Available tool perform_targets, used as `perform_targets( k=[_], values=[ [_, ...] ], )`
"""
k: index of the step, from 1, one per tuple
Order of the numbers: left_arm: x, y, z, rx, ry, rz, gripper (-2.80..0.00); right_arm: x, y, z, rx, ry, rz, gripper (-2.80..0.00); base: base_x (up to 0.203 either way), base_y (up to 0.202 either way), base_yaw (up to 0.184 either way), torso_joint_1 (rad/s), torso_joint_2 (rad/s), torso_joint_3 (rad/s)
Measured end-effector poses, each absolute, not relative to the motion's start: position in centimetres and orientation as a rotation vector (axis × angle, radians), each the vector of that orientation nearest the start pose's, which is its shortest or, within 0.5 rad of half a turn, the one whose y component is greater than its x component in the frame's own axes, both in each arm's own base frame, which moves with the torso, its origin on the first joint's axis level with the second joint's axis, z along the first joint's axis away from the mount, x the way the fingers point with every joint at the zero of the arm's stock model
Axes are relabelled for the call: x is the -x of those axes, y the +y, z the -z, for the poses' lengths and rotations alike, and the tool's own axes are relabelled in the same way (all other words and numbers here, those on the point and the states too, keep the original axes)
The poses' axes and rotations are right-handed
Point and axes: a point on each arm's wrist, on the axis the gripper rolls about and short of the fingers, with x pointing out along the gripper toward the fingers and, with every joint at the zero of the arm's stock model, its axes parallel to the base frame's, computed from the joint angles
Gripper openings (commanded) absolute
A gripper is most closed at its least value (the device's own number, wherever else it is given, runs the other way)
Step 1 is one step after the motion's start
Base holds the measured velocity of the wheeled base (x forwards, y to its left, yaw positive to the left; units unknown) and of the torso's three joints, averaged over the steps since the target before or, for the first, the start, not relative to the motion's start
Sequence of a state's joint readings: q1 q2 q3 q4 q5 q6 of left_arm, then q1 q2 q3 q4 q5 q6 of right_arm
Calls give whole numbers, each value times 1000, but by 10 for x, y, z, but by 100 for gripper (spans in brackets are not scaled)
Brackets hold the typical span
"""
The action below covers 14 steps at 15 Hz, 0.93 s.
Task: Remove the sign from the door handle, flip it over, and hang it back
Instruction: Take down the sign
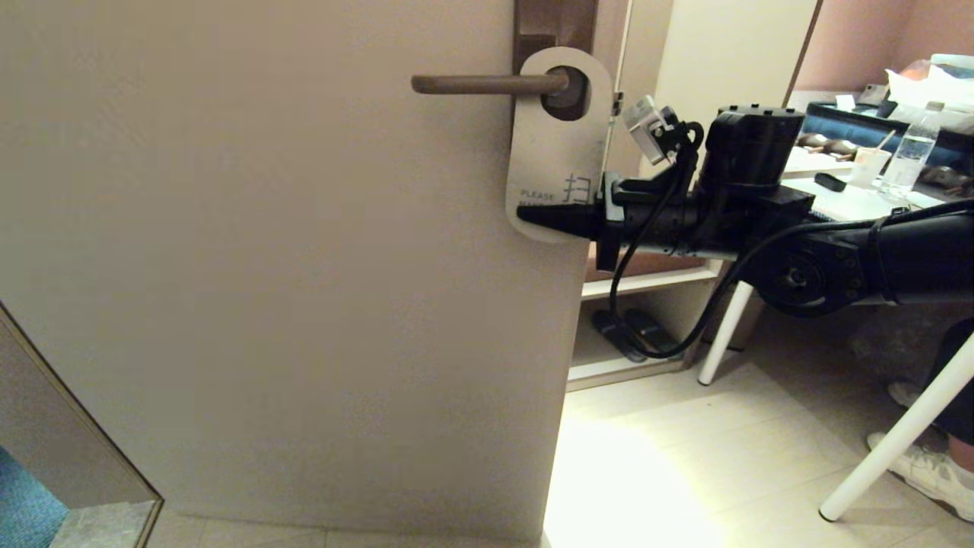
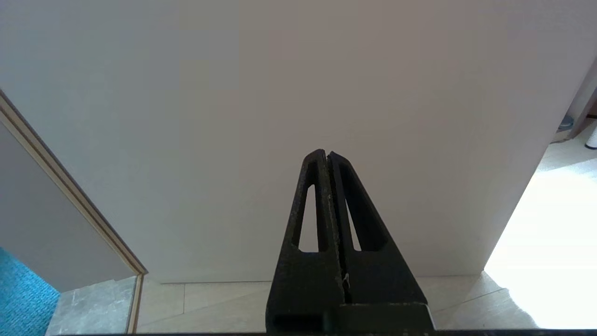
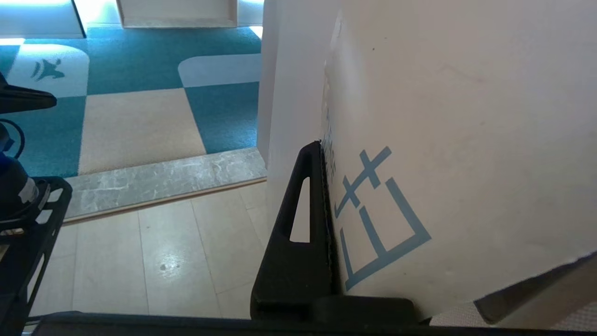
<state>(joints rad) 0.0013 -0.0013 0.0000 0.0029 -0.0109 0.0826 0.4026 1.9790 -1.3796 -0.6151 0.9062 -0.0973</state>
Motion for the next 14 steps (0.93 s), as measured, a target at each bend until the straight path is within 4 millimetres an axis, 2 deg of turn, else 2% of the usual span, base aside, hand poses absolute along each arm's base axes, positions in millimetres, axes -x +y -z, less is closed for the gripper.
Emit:
perform_targets(
  k=[14],
  values=[
    [23,0,-75,-82,1,8,-280,-336,161,-240,85,-39,-1269,-280,0,0,0,0,0,0]
  ],
)
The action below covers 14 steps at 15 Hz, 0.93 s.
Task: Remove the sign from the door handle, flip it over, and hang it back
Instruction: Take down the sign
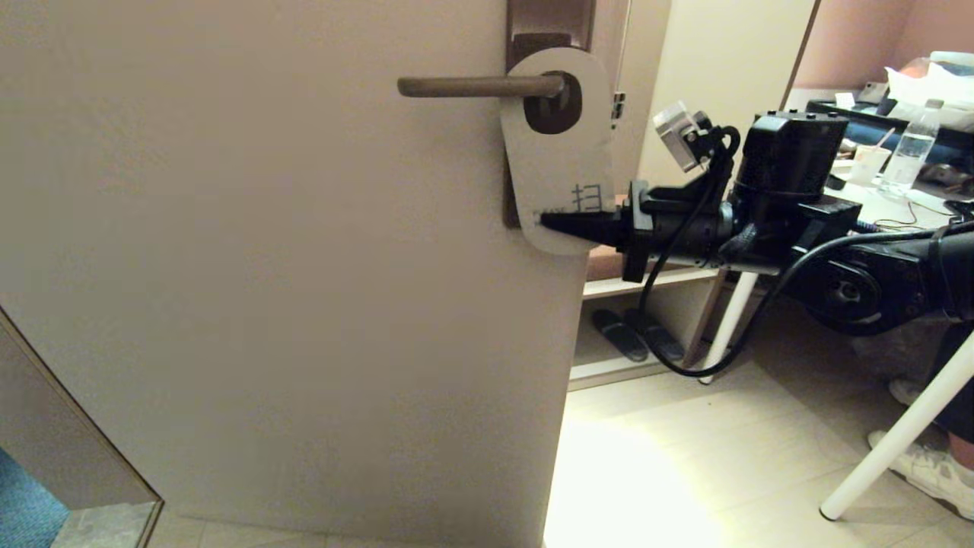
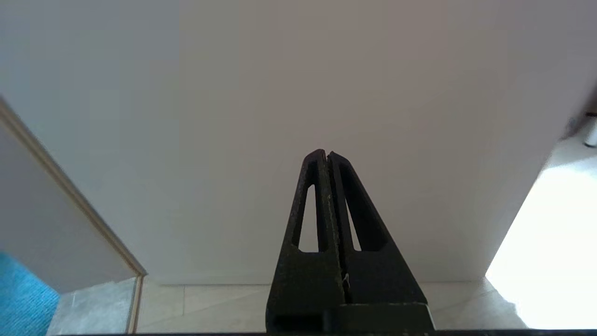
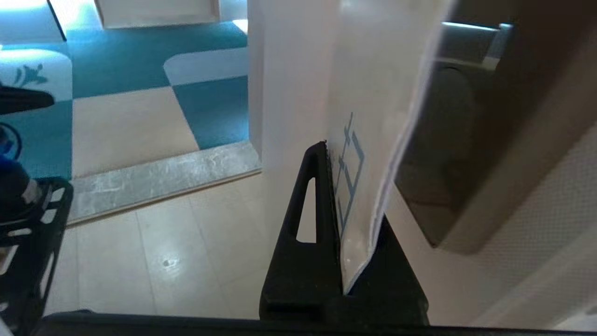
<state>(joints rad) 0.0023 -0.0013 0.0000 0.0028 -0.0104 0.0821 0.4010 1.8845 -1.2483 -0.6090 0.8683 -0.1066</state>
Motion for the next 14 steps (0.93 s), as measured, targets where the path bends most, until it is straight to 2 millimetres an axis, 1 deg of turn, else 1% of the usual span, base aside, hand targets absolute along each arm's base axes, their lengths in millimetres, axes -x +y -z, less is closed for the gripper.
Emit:
perform_targets(
  k=[4,8,14],
  values=[
    [23,0,-75,-83,2,10,-280,-334,159,-241,88,-37,-1209,-280,0,0,0,0,0,0],
    [23,0,-75,-83,2,10,-280,-331,160,-243,88,-43,-1215,-280,0,0,0,0,0,0],
    [23,0,-75,-82,2,10,-280,-324,168,-246,86,-52,-1241,-280,0,0,0,0,0,0]
  ],
)
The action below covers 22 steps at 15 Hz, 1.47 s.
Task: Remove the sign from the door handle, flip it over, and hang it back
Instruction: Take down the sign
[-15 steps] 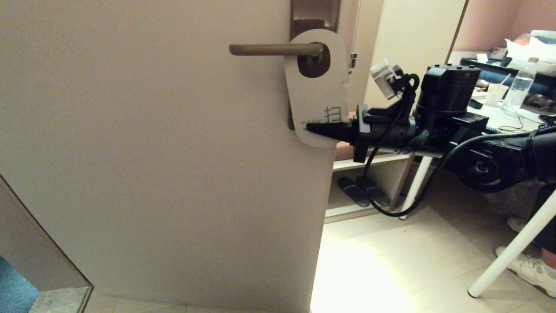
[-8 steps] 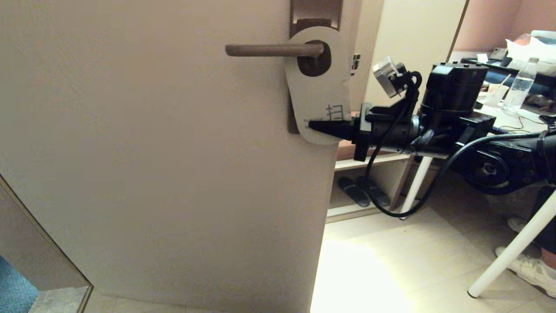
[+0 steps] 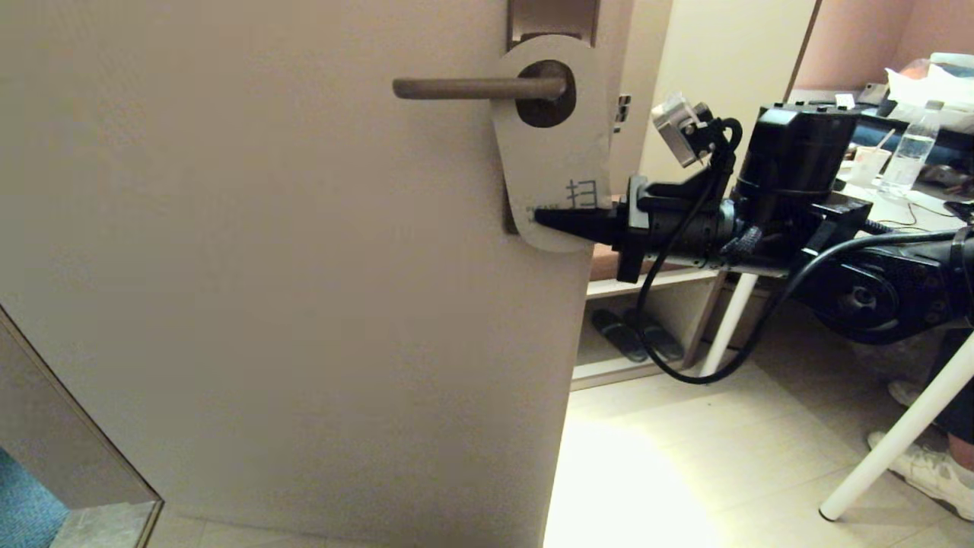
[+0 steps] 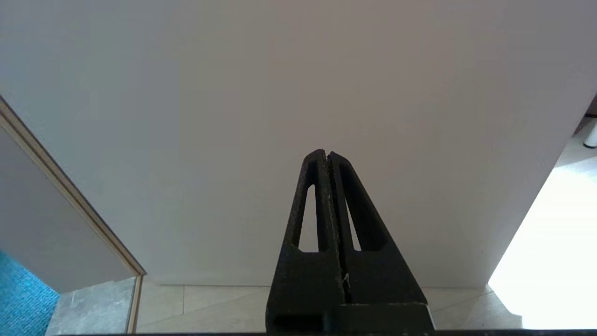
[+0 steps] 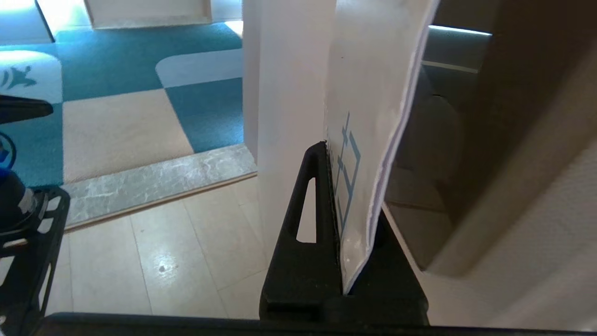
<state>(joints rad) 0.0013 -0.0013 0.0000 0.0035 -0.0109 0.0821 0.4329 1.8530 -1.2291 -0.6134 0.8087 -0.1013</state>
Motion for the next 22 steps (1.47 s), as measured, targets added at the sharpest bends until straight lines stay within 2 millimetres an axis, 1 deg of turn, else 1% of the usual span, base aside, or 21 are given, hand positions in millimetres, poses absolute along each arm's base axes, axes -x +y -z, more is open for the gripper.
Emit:
perform_targets(
  k=[3,10,15,22],
  values=[
    [23,0,-75,-82,2,10,-280,-322,171,-248,87,-56,-1241,-280,0,0,0,0,0,0],
    [23,0,-75,-83,2,9,-280,-315,187,-248,92,-51,-1122,-280,0,0,0,0,0,0],
    [23,0,-75,-82,1,10,-280,-306,203,-246,95,-41,-1023,-280,0,0,0,0,0,0],
    [23,0,-75,-83,2,10,-280,-286,230,-242,97,-18,-912,-280,0,0,0,0,0,0]
  ],
)
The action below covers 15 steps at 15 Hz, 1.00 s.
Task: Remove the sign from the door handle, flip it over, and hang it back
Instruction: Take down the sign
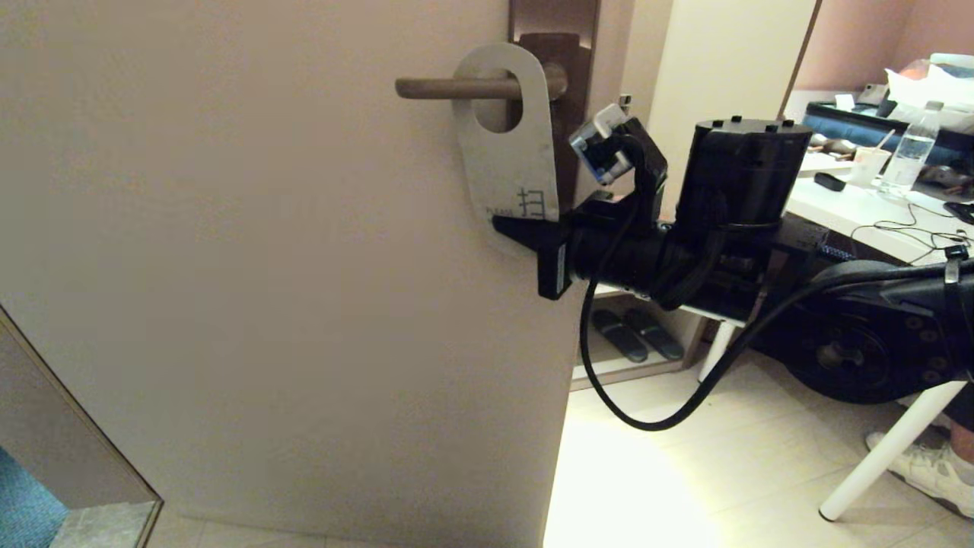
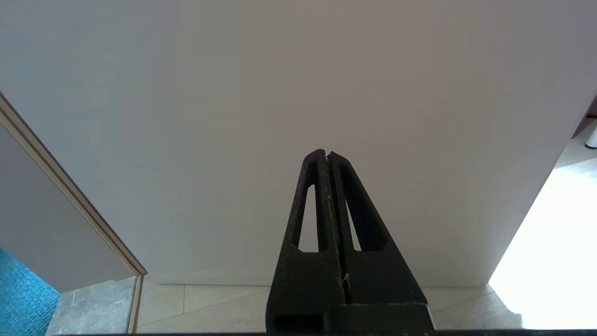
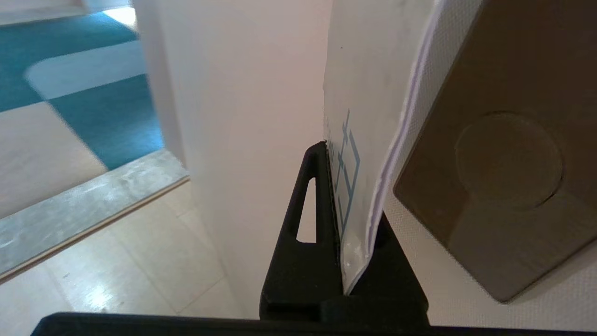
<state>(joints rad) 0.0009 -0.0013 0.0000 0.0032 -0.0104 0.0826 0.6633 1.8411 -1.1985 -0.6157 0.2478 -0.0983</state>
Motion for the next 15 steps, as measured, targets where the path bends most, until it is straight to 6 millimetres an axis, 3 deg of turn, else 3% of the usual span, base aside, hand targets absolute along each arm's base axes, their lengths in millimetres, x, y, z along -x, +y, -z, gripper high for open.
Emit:
perform_targets(
  k=[9,15],
  values=[
    [23,0,-75,-83,2,9,-280,-271,255,-238,104,-14,-707,-280,0,0,0,0,0,0],
    [23,0,-75,-82,2,9,-280,-273,281,-234,76,-74,-610,-280,0,0,0,0,0,0]
  ],
)
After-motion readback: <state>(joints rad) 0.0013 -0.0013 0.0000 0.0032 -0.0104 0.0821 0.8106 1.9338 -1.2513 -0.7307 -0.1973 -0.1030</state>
